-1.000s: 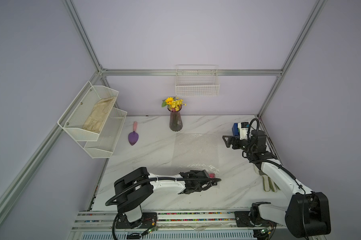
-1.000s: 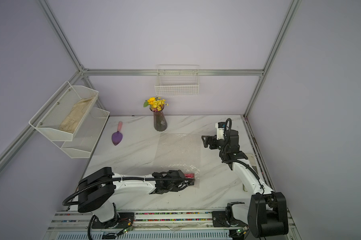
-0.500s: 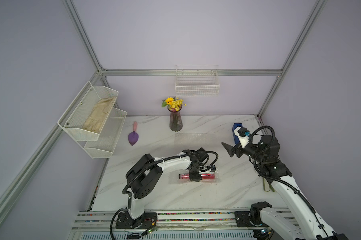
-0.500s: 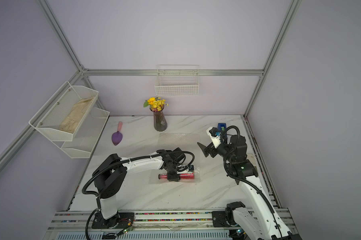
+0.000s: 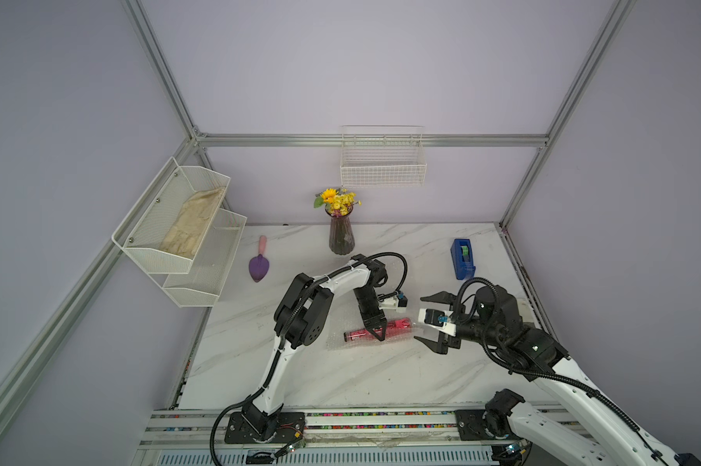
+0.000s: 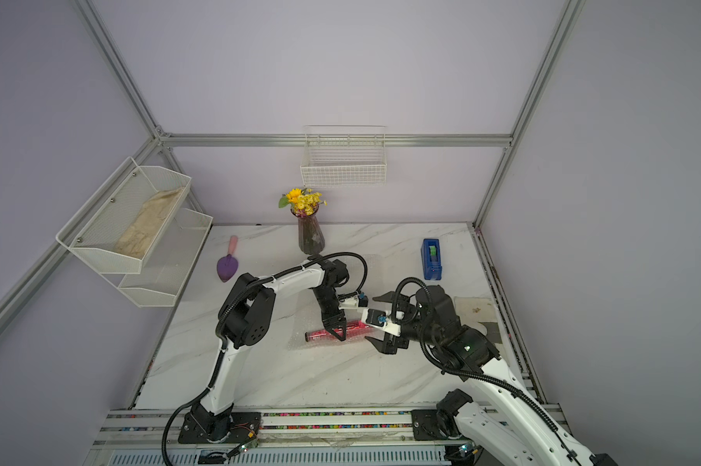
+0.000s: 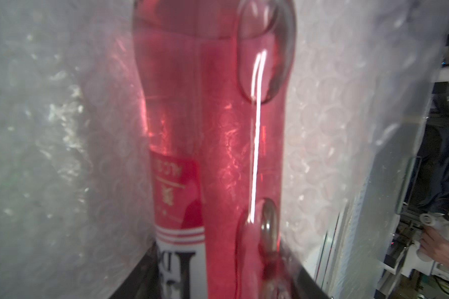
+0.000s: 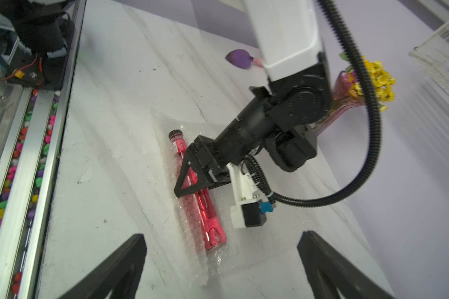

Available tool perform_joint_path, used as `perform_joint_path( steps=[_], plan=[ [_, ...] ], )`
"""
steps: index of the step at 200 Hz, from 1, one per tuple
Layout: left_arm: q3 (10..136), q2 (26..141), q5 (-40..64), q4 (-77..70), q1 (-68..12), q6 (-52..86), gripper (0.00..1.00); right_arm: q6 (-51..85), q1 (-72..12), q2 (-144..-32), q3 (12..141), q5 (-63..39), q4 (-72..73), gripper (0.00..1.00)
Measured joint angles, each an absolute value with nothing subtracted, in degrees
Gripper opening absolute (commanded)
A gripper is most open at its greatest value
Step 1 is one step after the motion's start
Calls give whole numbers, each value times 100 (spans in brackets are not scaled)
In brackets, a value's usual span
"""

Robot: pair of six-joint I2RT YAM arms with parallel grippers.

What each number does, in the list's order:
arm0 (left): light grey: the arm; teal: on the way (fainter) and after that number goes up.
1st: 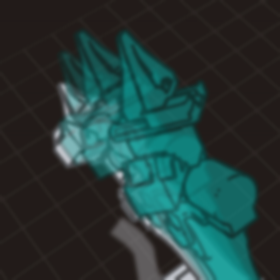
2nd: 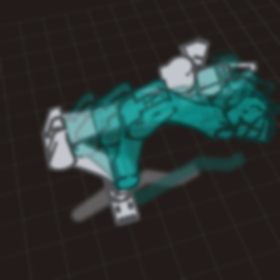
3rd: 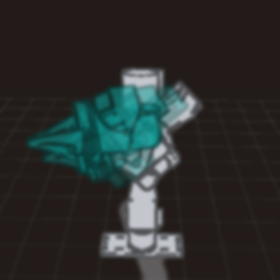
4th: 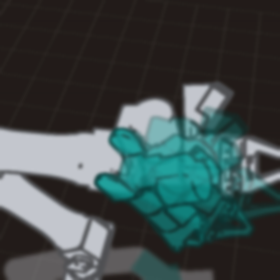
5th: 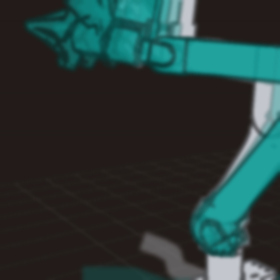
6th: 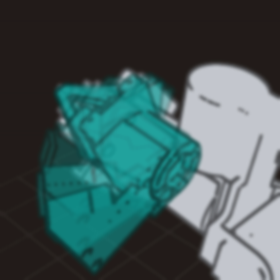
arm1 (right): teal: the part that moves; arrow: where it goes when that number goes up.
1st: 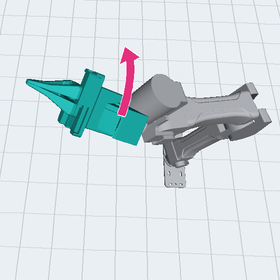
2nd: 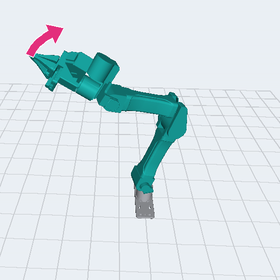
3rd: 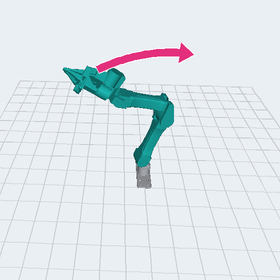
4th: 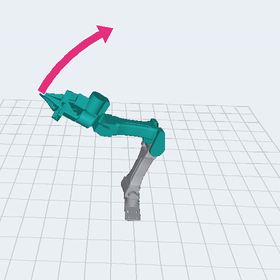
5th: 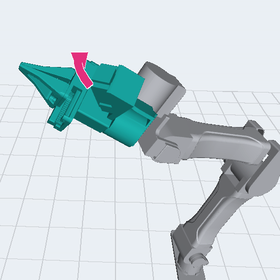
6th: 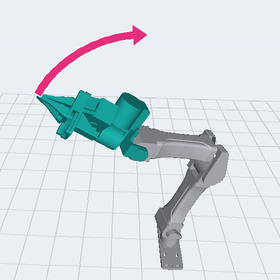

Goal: Wrap wine bottles in bubble wrap
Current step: Wrap the wine bottle in bubble wrap.

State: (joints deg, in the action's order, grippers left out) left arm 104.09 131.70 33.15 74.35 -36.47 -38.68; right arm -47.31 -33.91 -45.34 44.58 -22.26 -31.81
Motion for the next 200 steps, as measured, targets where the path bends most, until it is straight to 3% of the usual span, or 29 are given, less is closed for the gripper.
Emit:
perform_joint_path(
  steps=[76, 145, 200],
  plan=[
    [11168, 13769, 3701, 8259, -3487, -3970, 30, -5509, -4740, -6110, 3382, -580, -1737, 96],
    [11378, 13900, 3739, 8471, -3461, -4036, 30, -5990, -4681, -7502, 3103, 82, -73, 95],
    [11393, 13913, 3710, 8495, -3461, -4123, 30, -6329, -4112, -8331, 3181, 34, 770, 93]
  ],
)
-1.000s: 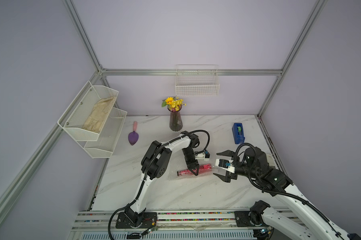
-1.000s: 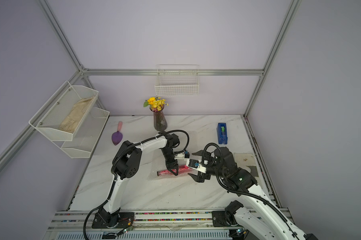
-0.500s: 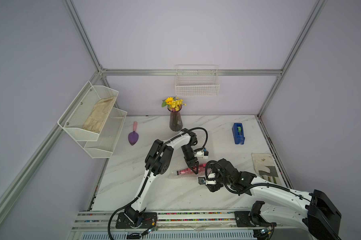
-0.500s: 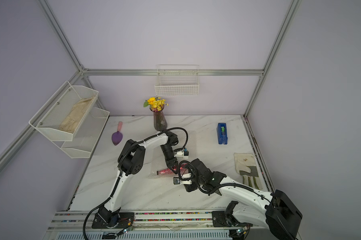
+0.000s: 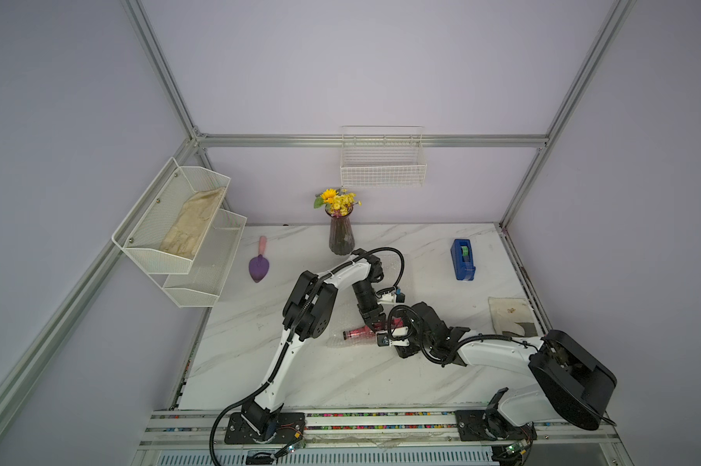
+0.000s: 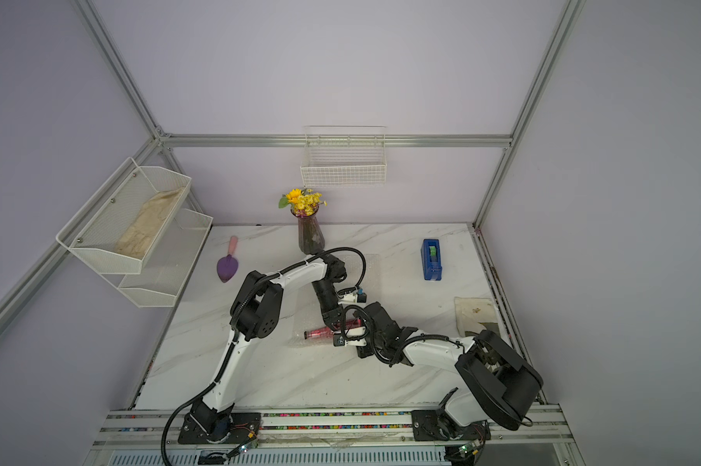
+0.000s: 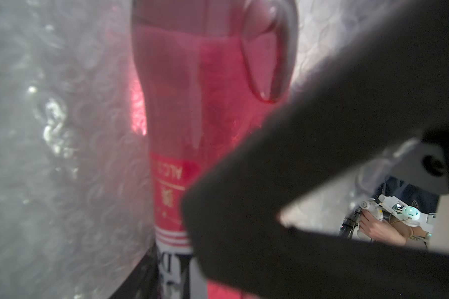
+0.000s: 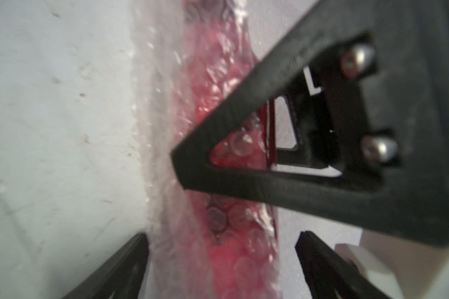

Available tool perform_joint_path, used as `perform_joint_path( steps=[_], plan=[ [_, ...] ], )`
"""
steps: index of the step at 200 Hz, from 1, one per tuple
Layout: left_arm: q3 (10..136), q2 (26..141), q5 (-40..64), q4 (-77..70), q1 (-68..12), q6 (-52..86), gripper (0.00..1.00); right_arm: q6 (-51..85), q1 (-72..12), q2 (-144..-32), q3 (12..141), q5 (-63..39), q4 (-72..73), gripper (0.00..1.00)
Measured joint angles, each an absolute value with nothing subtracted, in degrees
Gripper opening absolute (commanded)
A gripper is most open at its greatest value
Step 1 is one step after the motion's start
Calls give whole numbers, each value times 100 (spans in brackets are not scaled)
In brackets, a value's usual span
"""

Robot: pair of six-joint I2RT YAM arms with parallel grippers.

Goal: Wrap wine bottles in bubble wrap
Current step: Wrap the wine bottle in bubble wrap.

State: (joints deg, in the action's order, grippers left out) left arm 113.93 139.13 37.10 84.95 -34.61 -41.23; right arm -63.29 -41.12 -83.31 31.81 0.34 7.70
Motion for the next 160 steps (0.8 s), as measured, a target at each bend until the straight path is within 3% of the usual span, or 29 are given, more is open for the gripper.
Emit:
perform_joint_path(
  steps=[51, 87, 126, 154, 155, 158, 160],
  plan=[
    [11393, 13911, 3721, 8451, -3413, -4115, 35, -6567, -3669, -8659, 3310, -467, 1007, 84],
    [11389, 13839, 3516, 8372, -3444, -4112, 39, -6619, -3597, -8899, 3479, -751, 913, 64],
    [11231, 13572, 3035, 7948, -3483, -4106, 54, -6702, -3559, -9017, 3562, -884, 917, 45],
    [10667, 13082, 2665, 7308, -3524, -3837, 70, -6641, -3533, -9021, 3557, -913, 937, 38],
    [10630, 13039, 2637, 7262, -3524, -3824, 72, -6637, -3533, -9021, 3557, -913, 937, 38],
    [10554, 12960, 2580, 7181, -3520, -3804, 94, -6624, -3529, -9021, 3557, -919, 937, 37],
    [10497, 12899, 2534, 7126, -3511, -3776, 99, -6619, -3527, -9021, 3557, -923, 934, 36]
  ],
)
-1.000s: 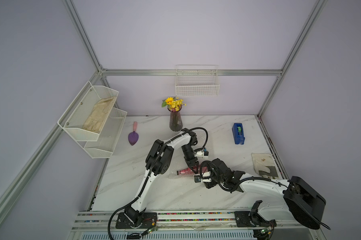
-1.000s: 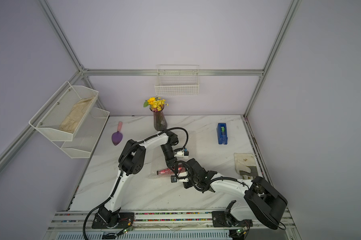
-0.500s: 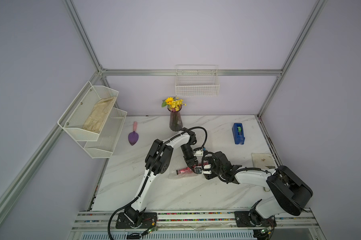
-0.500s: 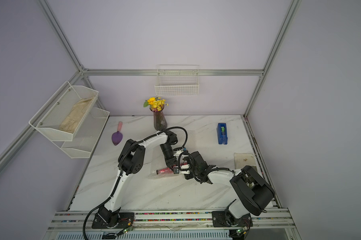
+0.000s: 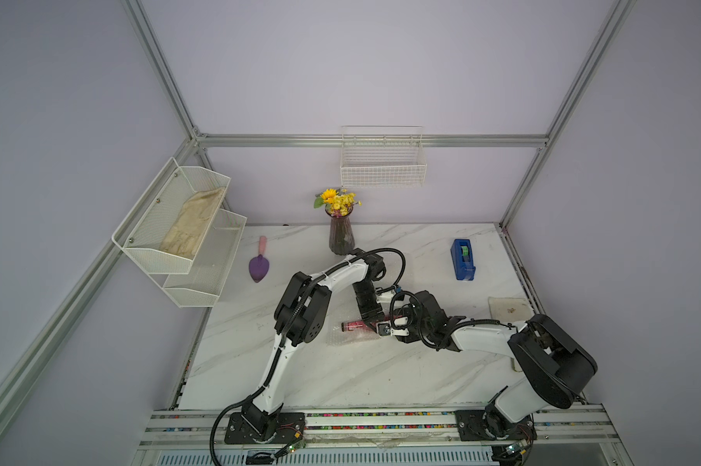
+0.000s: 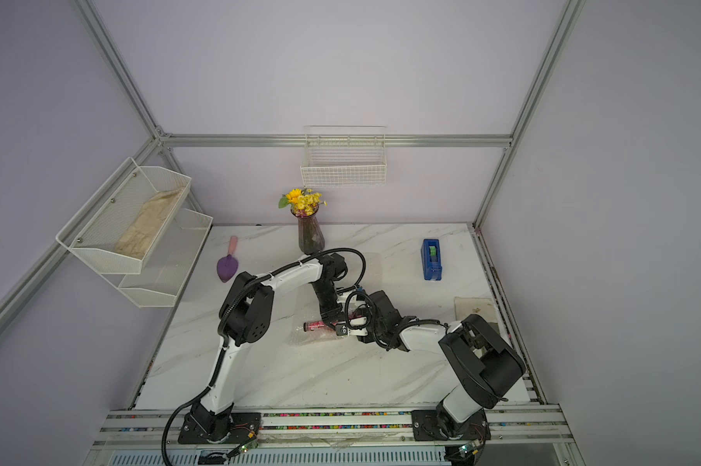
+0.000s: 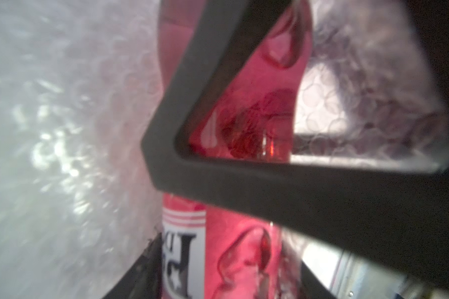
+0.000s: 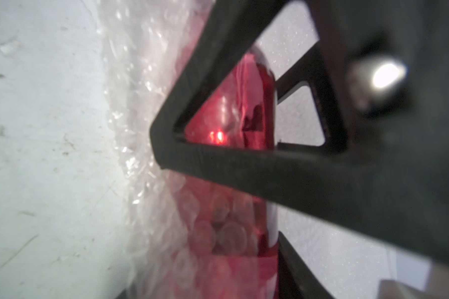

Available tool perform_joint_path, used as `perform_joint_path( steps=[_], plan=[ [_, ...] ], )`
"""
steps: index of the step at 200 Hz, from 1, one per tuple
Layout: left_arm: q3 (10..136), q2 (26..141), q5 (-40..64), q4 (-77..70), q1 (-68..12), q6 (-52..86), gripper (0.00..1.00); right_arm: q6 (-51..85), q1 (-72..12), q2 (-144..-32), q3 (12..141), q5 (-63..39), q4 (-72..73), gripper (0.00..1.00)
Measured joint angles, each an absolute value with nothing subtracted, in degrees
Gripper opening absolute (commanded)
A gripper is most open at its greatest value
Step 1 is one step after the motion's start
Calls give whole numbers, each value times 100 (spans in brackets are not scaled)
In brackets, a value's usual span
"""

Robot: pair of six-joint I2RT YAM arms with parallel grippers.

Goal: Wrap wine bottles in bubble wrap
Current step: Wrap the wine bottle in bubble wrap.

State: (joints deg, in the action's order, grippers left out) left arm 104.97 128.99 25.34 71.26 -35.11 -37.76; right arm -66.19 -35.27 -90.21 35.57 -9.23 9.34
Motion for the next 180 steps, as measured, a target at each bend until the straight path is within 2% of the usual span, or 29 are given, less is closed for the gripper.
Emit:
perform_joint_path(
  steps=[33, 60, 88, 109, 140, 162, 180],
  plan=[
    [9686, 11644, 1848, 6165, -3203, -3439, 100, -6534, -3507, -9021, 3566, -1037, 869, 32],
    [8661, 10184, 1076, 5168, -2864, -3197, 100, -6394, -3459, -9035, 3767, -1184, 460, 30],
    [7107, 8538, 298, 4069, -2978, -3227, 100, -6167, -3321, -9188, 4191, -1472, -222, 18],
    [5940, 7474, -419, 3291, -3573, -3420, 100, -5944, -3201, -9290, 4425, -1745, -613, 16],
    [4486, 6543, -1411, 1975, -4998, -3892, 100, -5677, -3083, -9485, 4794, -2075, -1197, 14],
    [3780, 6508, -1879, 921, -5824, -4268, 100, -5542, -3015, -9642, 5052, -2261, -1542, 15],
    [3446, 7061, -2303, 1, -6237, -4639, 100, -5461, -2941, -9769, 5236, -2432, -1855, 15]
  ],
)
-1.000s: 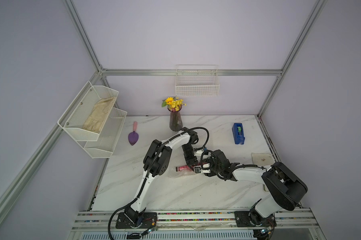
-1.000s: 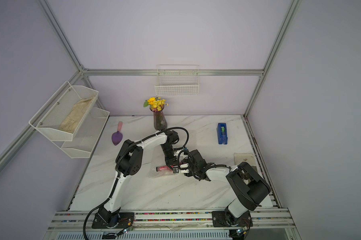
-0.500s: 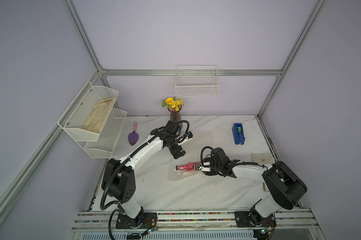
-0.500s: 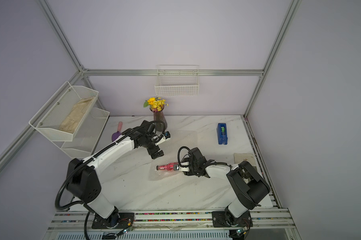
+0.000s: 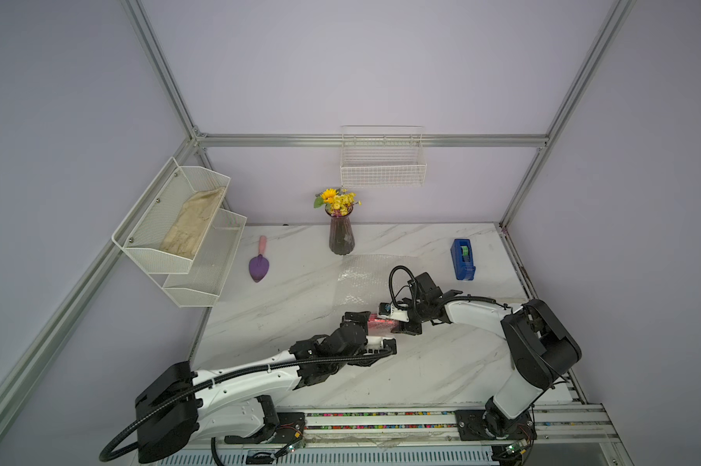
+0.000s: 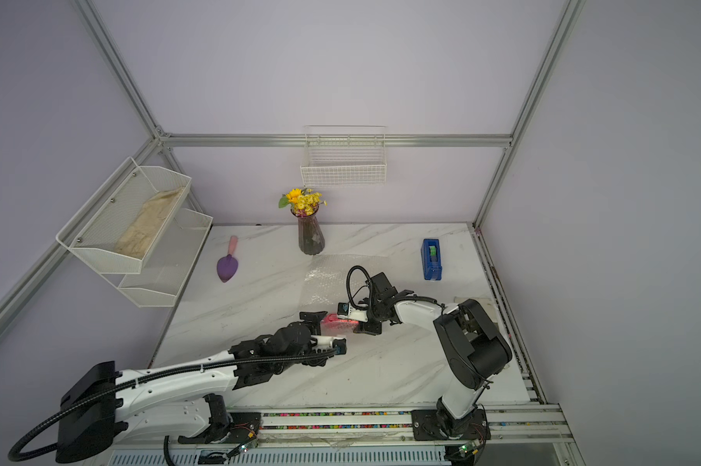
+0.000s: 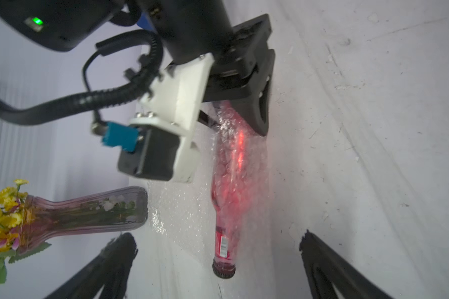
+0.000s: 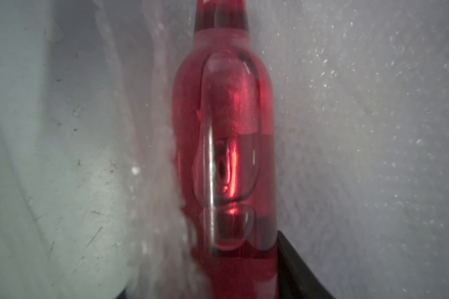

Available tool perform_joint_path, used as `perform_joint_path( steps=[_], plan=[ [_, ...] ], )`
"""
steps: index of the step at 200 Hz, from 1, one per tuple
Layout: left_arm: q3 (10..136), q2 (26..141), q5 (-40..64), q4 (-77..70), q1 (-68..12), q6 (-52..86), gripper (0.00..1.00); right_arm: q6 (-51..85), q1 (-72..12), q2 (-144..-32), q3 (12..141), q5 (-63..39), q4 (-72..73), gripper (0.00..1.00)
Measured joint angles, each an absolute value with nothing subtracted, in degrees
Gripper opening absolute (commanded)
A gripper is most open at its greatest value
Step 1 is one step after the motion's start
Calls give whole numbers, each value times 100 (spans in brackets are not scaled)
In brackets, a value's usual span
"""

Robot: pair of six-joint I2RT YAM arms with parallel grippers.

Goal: Wrap wine bottles in bubble wrap
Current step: Wrap the wine bottle in bubble wrap.

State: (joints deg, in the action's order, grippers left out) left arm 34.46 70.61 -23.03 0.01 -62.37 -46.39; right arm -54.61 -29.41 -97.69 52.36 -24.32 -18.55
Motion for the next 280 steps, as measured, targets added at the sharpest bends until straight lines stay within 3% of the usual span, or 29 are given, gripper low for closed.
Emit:
perform_joint_path(
  steps=[45, 75, 91, 129, 175, 193, 207, 231, 249, 280],
  plan=[
    [3114, 9467, -3426, -2980, -6431, -5721, 100, -5371, -2849, -9889, 5426, -2729, -2279, 15],
    [3175, 10075, -3586, -4163, -6252, -6125, 100, -5271, -2792, -9891, 5472, -2880, -2499, 15],
    [3256, 10082, -3452, -4045, -6141, -6095, 97, -5203, -2729, -9894, 5478, -2917, -2556, 16],
    [3730, 9900, -2635, -2674, -5690, -5680, 74, -5203, -2670, -9894, 5483, -2978, -2648, 18],
    [4449, 9926, -1761, -1151, -5511, -5374, 64, -5299, -2637, -9891, 5483, -2976, -2655, 22],
    [4650, 10033, -1634, -893, -5513, -5393, 57, -5332, -2609, -9889, 5483, -2971, -2672, 30],
    [4737, 10062, -1603, -777, -5513, -5470, 49, -5321, -2576, -9889, 5483, -2991, -2679, 41],
    [4888, 10095, -1481, -532, -5492, -5505, 42, -5109, -2502, -9887, 5483, -3055, -2670, 68],
    [4952, 10086, -1304, -362, -5457, -5459, 38, -4801, -2388, -9839, 5430, -3020, -2541, 96],
    [5260, 10068, -725, 137, -5411, -5443, 36, -4215, -2139, -9212, 4987, -2864, -2311, 97]
  ],
)
